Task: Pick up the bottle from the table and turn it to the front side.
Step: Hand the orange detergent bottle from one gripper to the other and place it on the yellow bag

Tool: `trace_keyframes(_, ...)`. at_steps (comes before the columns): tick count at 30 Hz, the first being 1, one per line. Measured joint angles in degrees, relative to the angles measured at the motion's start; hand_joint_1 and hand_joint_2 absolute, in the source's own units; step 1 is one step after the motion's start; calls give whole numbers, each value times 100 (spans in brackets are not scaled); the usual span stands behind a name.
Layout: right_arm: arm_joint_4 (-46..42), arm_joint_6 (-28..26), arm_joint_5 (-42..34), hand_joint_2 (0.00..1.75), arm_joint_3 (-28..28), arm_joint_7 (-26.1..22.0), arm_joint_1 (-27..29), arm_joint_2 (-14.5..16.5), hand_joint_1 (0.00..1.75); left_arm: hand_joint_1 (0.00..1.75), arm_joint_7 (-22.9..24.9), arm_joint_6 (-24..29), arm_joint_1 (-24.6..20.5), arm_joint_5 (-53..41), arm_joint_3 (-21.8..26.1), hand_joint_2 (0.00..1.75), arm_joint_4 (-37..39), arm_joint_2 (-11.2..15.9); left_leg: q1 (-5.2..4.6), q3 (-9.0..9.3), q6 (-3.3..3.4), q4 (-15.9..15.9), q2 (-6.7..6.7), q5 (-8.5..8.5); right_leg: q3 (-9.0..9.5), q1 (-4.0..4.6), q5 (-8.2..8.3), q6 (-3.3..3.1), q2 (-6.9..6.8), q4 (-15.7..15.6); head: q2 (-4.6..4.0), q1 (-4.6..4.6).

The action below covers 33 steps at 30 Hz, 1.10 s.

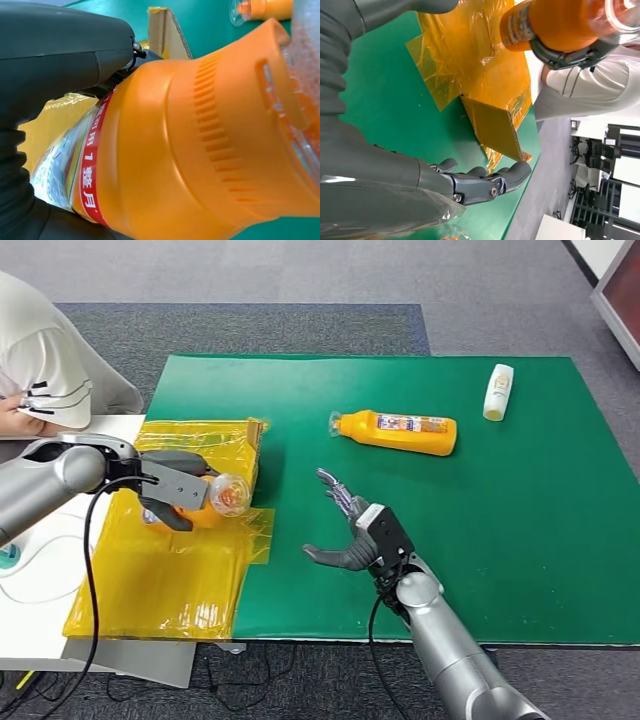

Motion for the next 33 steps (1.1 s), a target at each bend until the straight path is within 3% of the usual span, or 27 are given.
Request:
trace_keyframes(6,0,-19,32,175,6,26,0,10,0,175,-2,132,-21,-165,-304,175,105,-93,0,0,0,0,0,0,-1,0,-1,0,-1,0,0,0)
trace_keyframes(14,-48,-58,126,175,3,80,5,58,0,175,-2,729,158,-816,-565,175,692,-585,0,-4,2,2,-2,1,-1,-1,2,3,-1,0,0,1)
trace_keyframes(28,-321,-96,163,175,-140,110,122,62,0,175,-109,937,372,-1321,-504,175,1425,-1183,1,1,5,2,-3,0,3,1,3,3,-3,0,0,1)
trace_keyframes(29,-340,-95,165,175,-155,108,139,62,0,146,-126,936,382,-1349,-483,175,1494,-1230,1,1,6,2,-3,2,3,1,4,4,-3,0,0,1)
trace_keyframes(32,-376,-90,169,175,-204,92,183,62,0,15,-146,933,406,-1411,-415,175,1683,-1363,1,0,8,2,-3,5,3,1,7,5,-3,0,0,1)
trace_keyframes(33,-381,-90,171,175,-220,85,199,62,0,0,-150,934,418,-1431,-391,175,1746,-1408,1,-1,8,2,-3,5,3,1,7,5,-3,0,0,2)
